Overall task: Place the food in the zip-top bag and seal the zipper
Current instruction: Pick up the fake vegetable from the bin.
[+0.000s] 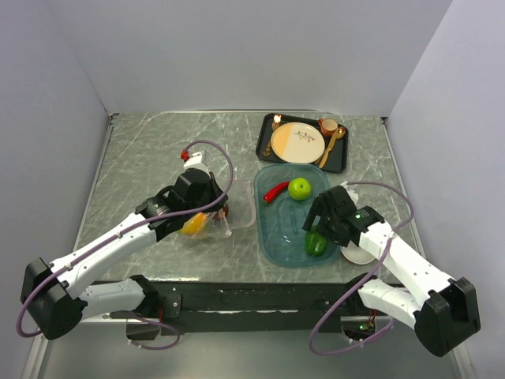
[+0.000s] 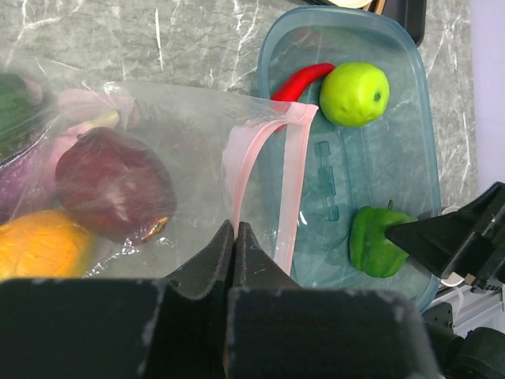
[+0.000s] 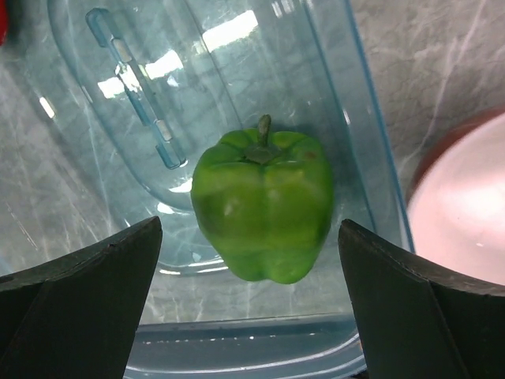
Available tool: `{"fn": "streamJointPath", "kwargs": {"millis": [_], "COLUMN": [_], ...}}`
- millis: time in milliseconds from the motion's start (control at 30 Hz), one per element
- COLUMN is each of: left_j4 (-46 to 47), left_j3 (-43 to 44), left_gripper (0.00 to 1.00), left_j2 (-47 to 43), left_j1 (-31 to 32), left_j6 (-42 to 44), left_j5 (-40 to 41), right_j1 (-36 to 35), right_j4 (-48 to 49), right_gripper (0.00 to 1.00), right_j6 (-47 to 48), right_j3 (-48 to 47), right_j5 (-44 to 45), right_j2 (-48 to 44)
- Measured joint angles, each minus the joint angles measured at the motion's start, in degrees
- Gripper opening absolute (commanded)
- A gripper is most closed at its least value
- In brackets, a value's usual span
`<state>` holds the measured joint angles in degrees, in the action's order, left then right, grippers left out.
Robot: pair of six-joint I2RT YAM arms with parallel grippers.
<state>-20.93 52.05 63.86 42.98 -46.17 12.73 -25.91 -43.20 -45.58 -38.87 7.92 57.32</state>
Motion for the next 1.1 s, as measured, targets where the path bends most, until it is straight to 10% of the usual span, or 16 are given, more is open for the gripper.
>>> {"fn": "streamJointPath", "kwargs": {"millis": [433, 1100], "left_j4": [0.2, 0.1], "left_j3": [-0.5, -0.5], "left_gripper": [0.01, 0.01], "left_j2": [-0.2, -0.2], "left_j1": [0.0, 0.0], "left_j6": [0.0, 0.0], "left_j5": [-0.7, -1.3], "right_j1": [-0.3, -0.5], "right_j4": [4.3, 13.6], "right_gripper": [0.42, 0.3], "right_j6": [0.7, 1.0], "right_j3": [0.2, 0.0], "right_j5": [-1.7, -10.0], "right_j2": [4.2, 3.1]}}
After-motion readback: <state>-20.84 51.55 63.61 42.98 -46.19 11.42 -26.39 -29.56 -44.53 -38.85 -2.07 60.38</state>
